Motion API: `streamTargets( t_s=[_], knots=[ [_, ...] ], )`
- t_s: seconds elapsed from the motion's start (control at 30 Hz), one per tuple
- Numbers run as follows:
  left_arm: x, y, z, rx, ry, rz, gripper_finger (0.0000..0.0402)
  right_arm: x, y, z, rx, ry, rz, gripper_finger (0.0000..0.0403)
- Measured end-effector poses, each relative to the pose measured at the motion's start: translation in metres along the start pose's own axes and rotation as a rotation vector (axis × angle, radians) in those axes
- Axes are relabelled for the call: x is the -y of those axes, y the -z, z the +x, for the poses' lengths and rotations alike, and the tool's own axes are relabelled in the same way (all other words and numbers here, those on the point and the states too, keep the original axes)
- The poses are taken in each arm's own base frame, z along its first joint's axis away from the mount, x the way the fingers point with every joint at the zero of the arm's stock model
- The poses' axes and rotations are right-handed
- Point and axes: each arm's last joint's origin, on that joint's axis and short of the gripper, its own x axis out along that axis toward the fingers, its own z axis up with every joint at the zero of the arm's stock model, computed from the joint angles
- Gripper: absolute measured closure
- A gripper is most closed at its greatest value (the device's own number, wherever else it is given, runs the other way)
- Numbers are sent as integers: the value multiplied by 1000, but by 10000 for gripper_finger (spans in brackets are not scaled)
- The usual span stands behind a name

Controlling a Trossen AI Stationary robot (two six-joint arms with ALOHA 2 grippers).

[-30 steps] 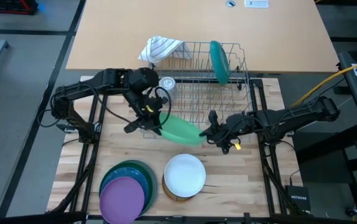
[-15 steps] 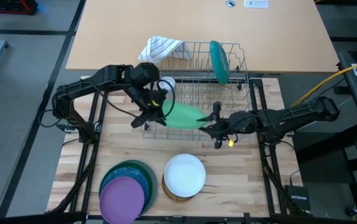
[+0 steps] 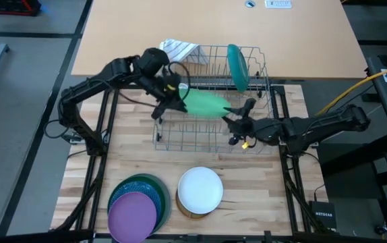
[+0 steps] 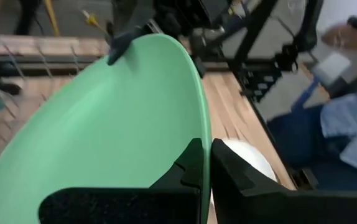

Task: Sort dishes
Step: Put the light green plate in the dishwasher rack

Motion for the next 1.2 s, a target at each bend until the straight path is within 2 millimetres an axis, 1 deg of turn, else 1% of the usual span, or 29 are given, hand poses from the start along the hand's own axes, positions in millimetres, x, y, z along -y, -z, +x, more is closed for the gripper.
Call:
streamTargets(
  t_s=[0.07,0.17,0.27,0.37,0.43,0.47,0.53,0.63,0.7,0.77,0.9,1.0,1.07,1.2],
  knots=[
    [-6,-2,-3,35,-20,-21,401,10,1,-6,5,32,24,251],
    [-12,-9,-7,102,-44,-52,401,30,4,-17,40,61,79,245],
    [-13,-17,-8,182,-58,-73,401,50,8,-28,105,56,159,236],
    [-14,-23,-10,242,-58,-101,401,66,12,-36,160,51,215,227],
    [-14,-24,-11,247,-72,-132,401,75,15,-41,169,85,248,224],
    [-15,-21,-13,226,-126,-164,401,79,17,-44,180,95,260,223],
    [-19,-22,-16,239,-177,-155,400,87,18,-50,206,116,284,223],
    [-19,-14,-14,164,-167,-208,400,90,20,-50,205,121,280,224],
    [-16,-13,-10,149,-151,-216,400,89,21,-49,189,133,268,224],
    [-15,-12,-8,135,-193,-259,400,91,22,-50,157,180,271,224],
    [-23,-19,-13,238,-345,-362,400,96,24,-55,130,247,295,224],
    [-26,-27,-9,337,-393,-405,400,97,24,-54,122,269,303,224],
    [-29,-31,-3,389,-416,-431,400,100,25,-54,113,293,311,224],
    [-42,-40,11,514,-437,-455,400,105,28,-55,104,328,329,224]
  ],
)
